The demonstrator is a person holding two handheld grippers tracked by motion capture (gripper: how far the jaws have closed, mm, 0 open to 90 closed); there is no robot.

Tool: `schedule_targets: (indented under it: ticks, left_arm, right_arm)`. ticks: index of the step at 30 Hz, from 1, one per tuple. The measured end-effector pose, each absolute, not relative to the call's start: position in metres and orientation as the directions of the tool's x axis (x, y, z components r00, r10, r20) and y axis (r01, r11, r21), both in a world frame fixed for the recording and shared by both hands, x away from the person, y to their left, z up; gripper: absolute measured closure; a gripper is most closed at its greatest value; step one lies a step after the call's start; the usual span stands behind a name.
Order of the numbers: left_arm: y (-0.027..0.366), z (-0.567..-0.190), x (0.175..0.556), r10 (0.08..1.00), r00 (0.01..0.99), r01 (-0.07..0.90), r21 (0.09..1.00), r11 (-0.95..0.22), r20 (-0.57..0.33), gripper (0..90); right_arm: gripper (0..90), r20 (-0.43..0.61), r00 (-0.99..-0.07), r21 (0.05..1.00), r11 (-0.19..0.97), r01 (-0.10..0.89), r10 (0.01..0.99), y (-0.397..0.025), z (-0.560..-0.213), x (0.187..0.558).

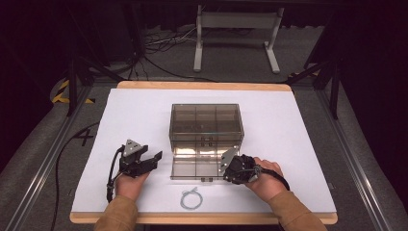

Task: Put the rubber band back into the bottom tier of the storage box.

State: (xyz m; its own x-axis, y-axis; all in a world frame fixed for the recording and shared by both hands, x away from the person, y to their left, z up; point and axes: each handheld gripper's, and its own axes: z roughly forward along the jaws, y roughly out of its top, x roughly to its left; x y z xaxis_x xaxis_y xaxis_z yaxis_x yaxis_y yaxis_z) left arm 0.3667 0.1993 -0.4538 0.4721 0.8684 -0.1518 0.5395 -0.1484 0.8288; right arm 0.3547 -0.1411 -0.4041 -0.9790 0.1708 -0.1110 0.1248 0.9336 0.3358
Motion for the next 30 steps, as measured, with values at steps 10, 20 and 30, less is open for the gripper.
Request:
schedule_targets:
  ticks: [10,20,30]
  left_arm:
    - [0.1992,-0.4538,0.3667,0.868,0.472,0.539,0.829,-0.149,-0.151,35.8]
    - [0.1992,-0.4538,0.3667,0.869,0.472,0.539,0.829,-0.15,-0.15,35.8]
    - [0.199,-0.4538,0.3675,0.869,0.471,0.54,0.828,-0.148,-0.152,35.8]
  right_arm:
    - [83.6,-0.108,-0.98,0.34,0.932,0.124,0.17,-0.1433,-0.4044,0.3497]
    - [83.4,-0.106,-0.979,0.345,0.93,0.127,0.173,-0.1441,-0.4046,0.3475]
    - [81.6,-0.106,-0.978,0.35,0.927,0.131,0.178,-0.1449,-0.4036,0.3479]
